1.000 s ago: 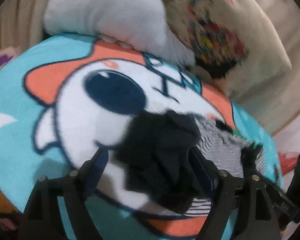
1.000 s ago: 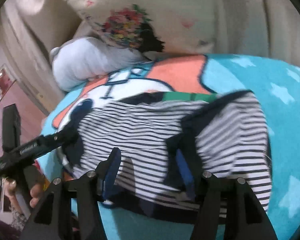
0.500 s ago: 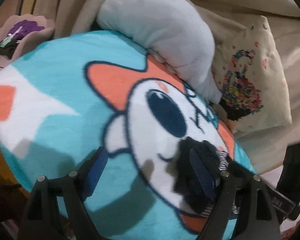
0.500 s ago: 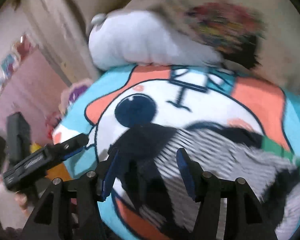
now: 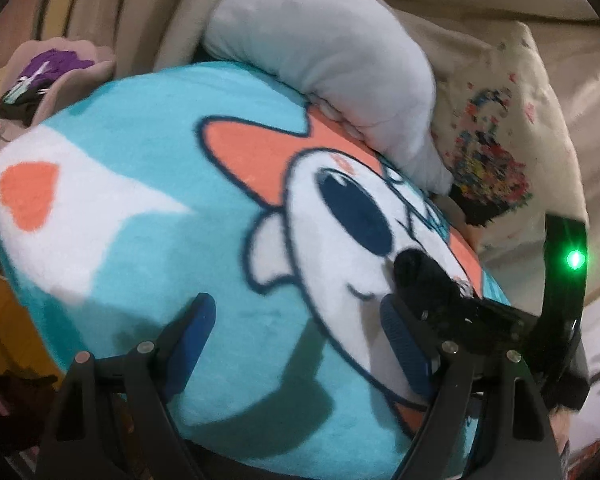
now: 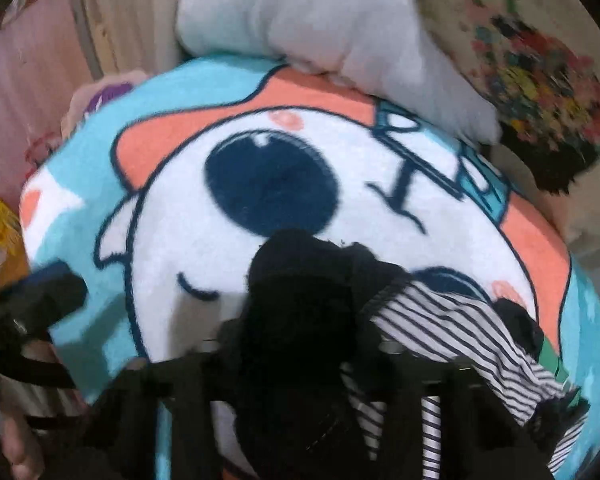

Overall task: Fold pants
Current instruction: 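Fold the pants over with both tools, bringing the tools together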

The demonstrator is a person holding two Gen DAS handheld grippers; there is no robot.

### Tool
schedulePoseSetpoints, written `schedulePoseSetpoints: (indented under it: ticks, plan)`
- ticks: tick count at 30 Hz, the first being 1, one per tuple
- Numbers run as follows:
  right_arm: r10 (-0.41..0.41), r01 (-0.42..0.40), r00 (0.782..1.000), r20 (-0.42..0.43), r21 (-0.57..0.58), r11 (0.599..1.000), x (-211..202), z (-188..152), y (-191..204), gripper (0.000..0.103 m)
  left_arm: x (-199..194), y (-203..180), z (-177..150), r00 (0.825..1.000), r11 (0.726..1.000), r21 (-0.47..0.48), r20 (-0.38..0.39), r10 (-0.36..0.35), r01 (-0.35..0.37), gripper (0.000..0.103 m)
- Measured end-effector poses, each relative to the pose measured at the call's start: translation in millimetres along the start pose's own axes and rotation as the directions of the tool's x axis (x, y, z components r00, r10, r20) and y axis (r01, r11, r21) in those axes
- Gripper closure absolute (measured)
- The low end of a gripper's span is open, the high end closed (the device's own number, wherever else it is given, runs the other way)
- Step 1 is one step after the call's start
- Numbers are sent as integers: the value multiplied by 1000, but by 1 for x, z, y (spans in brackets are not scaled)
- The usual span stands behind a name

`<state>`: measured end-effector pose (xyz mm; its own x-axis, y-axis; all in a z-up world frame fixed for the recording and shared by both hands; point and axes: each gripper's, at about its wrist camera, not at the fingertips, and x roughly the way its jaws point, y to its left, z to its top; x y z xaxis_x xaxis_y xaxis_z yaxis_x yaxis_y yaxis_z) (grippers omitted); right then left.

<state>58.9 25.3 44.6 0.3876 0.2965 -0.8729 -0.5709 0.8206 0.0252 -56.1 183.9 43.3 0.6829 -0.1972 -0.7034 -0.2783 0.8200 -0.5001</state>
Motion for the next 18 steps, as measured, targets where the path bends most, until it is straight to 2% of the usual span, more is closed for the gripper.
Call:
schedulePoseSetpoints:
  ticks: [4, 9, 13, 18]
  plan:
    - [140, -145, 989, 57, 96, 985, -15, -2, -25, 72, 5, -28, -9, 999, 994, 97, -3, -41, 41, 20]
    - [272, -290, 956, 113, 190, 938, -30, -6, -51, 72, 22, -69, -25, 996, 966, 242, -15, -87, 88, 20]
    - [308, -338, 938, 161, 221, 915, -46, -11, -68, 72, 36, -105, -36, 995, 938, 332, -47, -88, 99, 20]
    - [305, -375, 914, 269, 266, 888, -82, -31, -105, 72, 40, -147, -38, 982, 906, 381, -104, -158, 186, 24]
